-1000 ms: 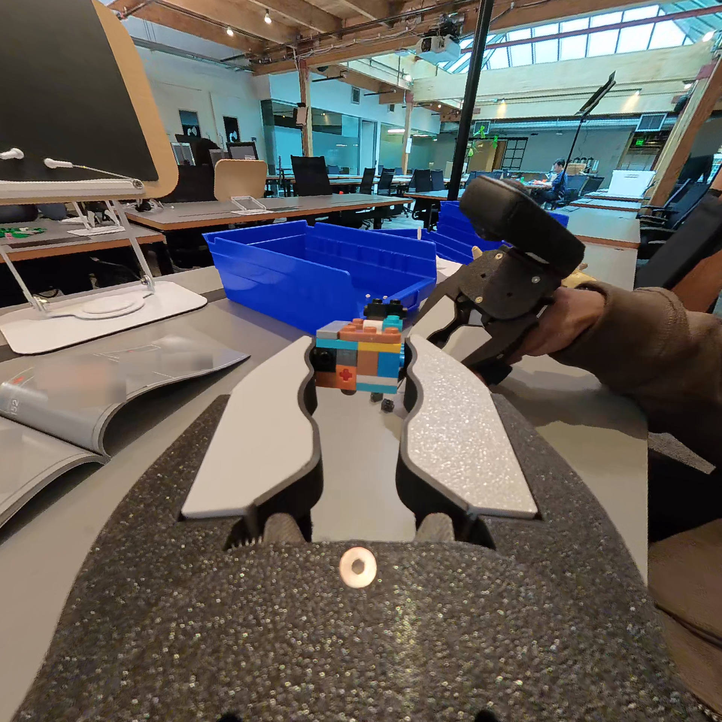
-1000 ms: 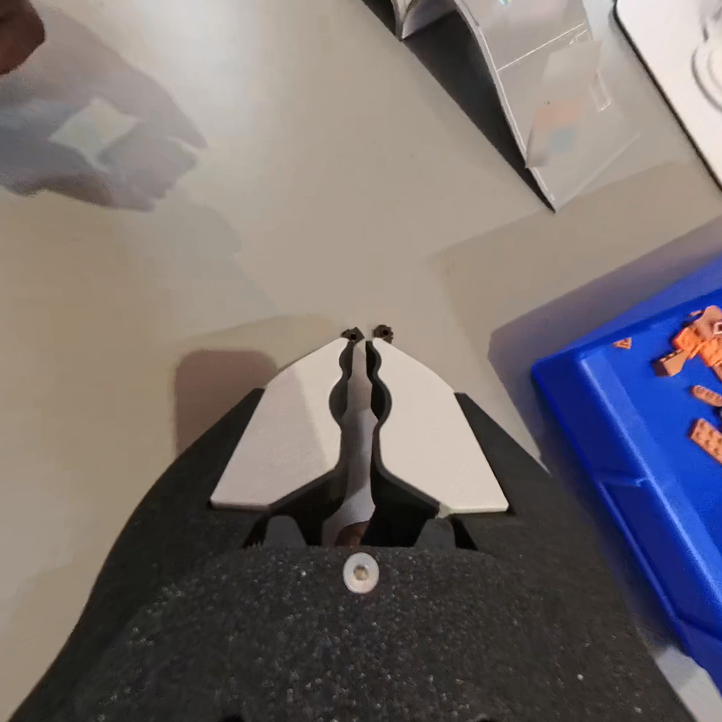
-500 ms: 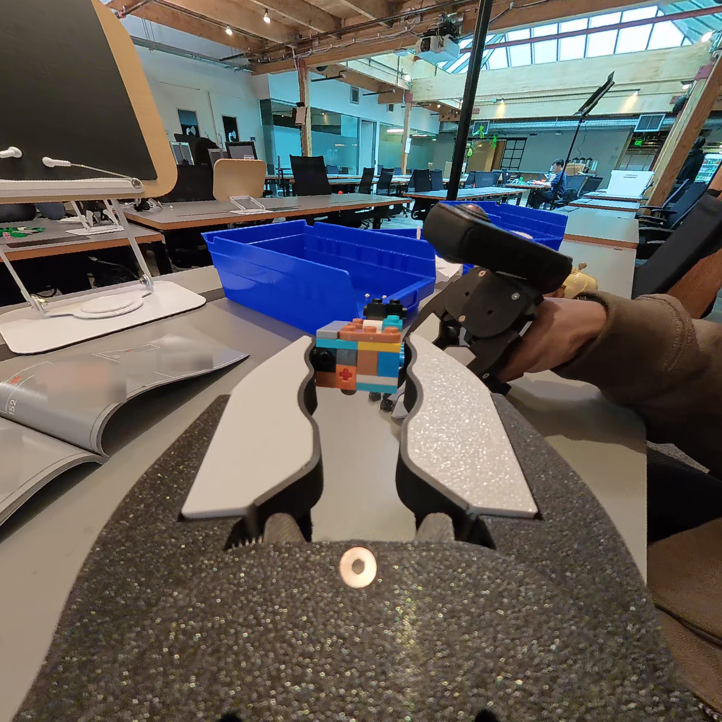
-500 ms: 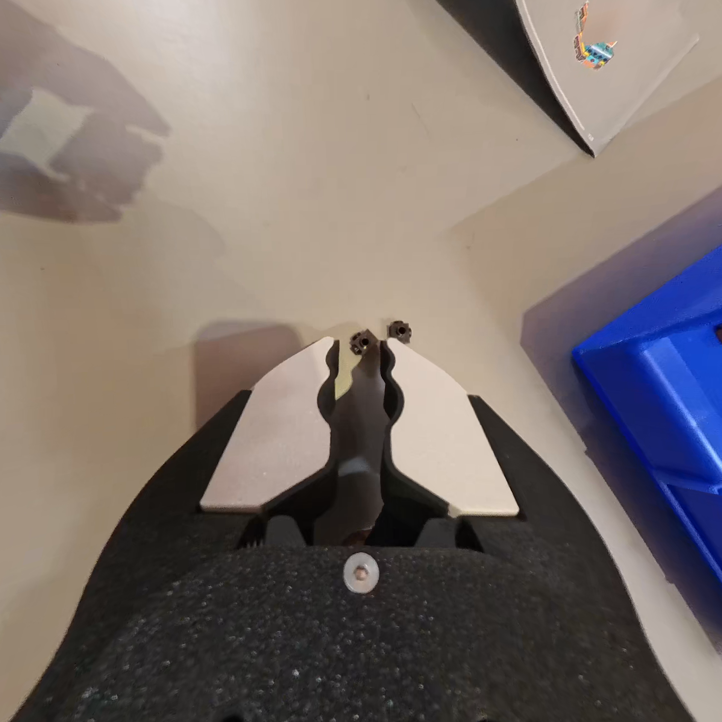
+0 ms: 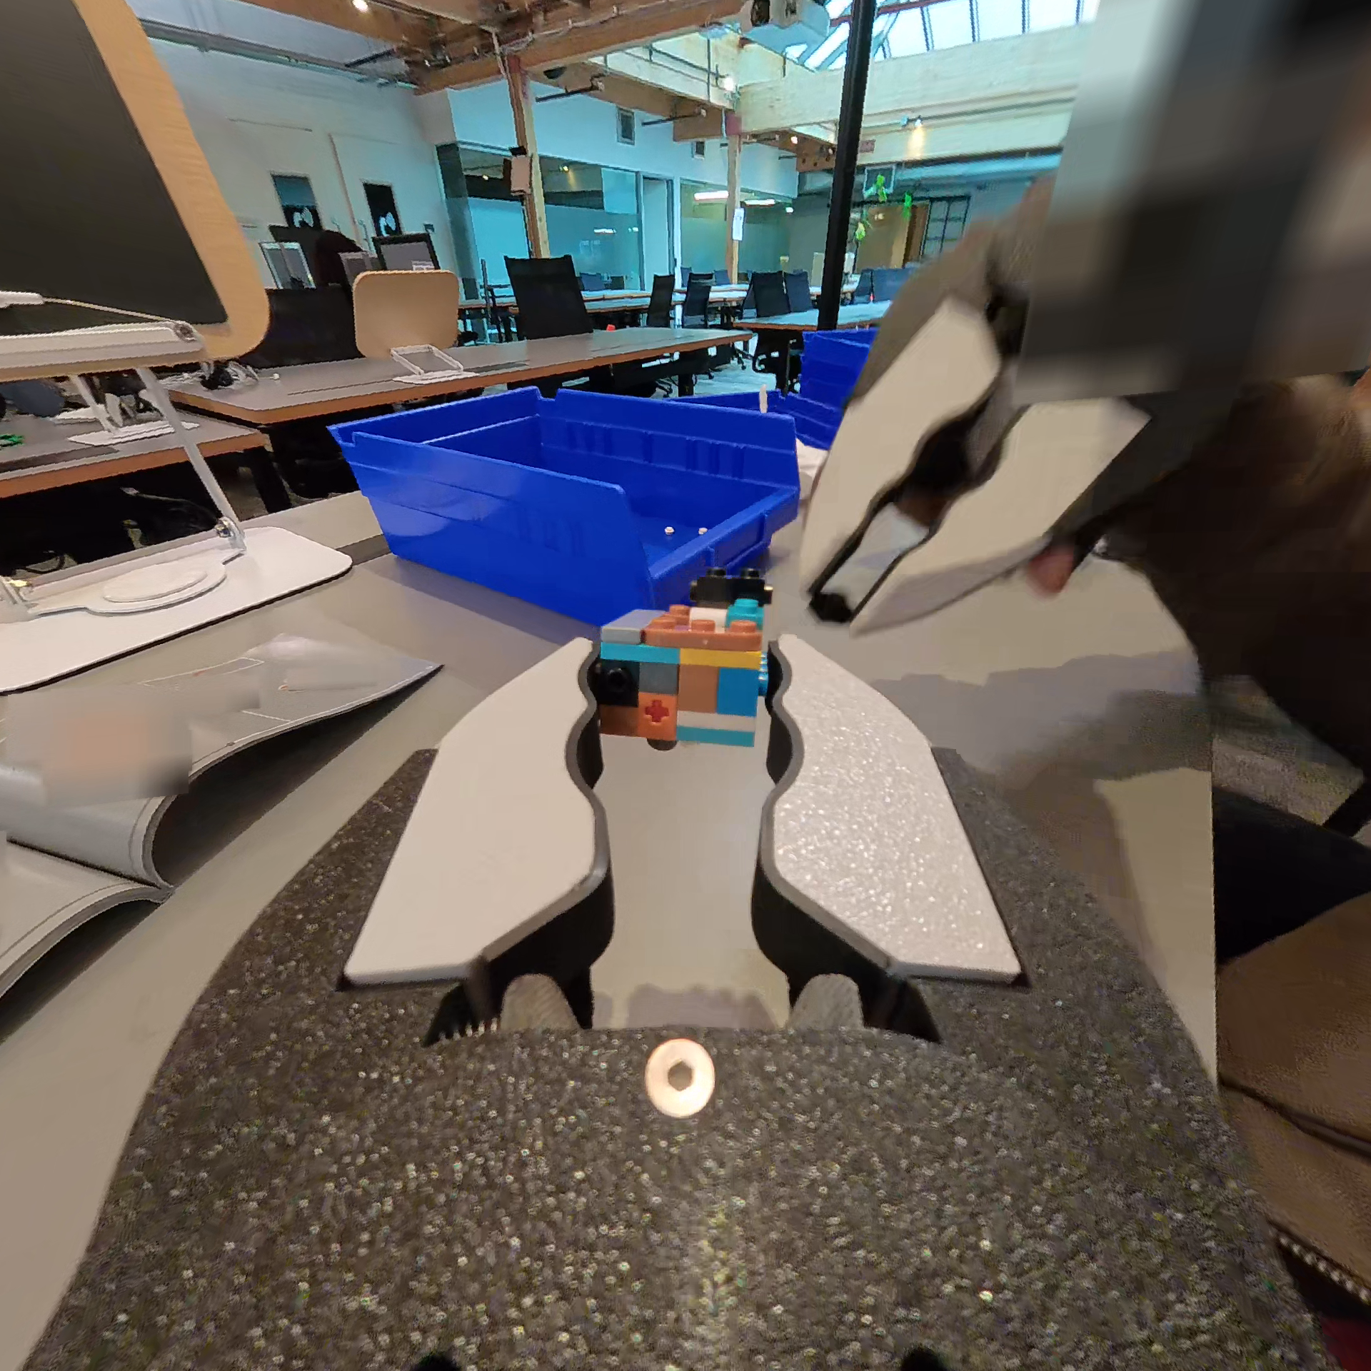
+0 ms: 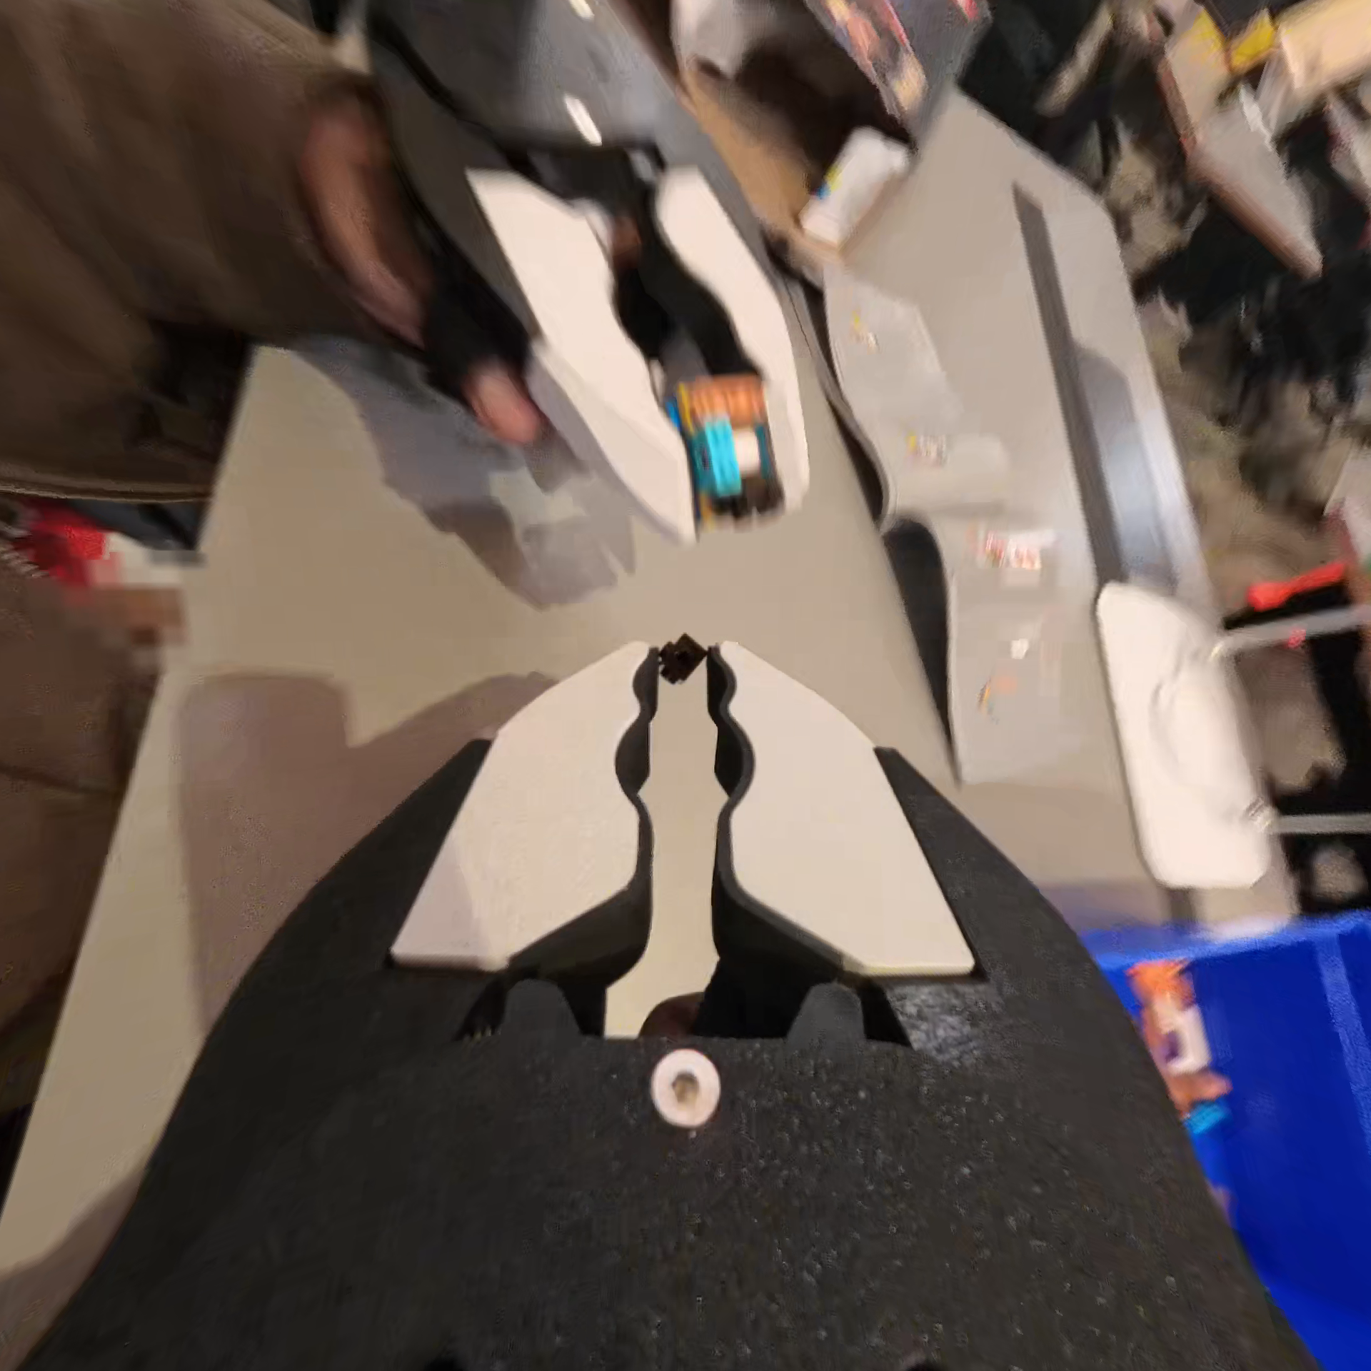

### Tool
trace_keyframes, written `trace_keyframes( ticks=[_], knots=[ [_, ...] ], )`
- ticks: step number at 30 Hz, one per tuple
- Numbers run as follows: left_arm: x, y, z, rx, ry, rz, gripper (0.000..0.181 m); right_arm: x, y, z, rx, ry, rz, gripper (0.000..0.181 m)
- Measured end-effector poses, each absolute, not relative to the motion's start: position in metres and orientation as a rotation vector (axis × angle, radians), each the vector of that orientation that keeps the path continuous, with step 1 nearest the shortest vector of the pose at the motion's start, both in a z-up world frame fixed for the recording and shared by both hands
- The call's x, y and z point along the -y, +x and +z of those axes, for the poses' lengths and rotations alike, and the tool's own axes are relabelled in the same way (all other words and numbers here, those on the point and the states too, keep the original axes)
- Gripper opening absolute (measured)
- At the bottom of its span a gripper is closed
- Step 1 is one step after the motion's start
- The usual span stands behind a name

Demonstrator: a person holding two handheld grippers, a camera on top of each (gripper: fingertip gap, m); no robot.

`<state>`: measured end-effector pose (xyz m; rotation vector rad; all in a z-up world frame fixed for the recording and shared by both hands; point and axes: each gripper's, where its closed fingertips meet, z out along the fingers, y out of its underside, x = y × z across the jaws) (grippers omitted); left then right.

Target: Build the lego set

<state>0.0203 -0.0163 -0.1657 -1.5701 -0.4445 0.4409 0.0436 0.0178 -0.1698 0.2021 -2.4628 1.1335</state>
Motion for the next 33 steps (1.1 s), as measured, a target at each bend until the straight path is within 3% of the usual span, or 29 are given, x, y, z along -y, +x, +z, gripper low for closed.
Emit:
trace_keyframes(
  ticks=[1,11,33],
  knots=[
    [0.014,0.022,-0.168,0.433,-1.588,0.443,0.042,-0.012,0.053,-0.156,2.453,0.303,1.109,0.012],
    [0.003,0.030,-0.175,0.377,-1.648,0.441,0.041,0.016,0.061,-0.153,2.694,0.737,0.616,0.012],
    [0.001,0.031,-0.188,0.371,-1.738,0.468,0.041,0.016,0.058,-0.169,2.785,0.802,0.525,0.012]
  ],
)
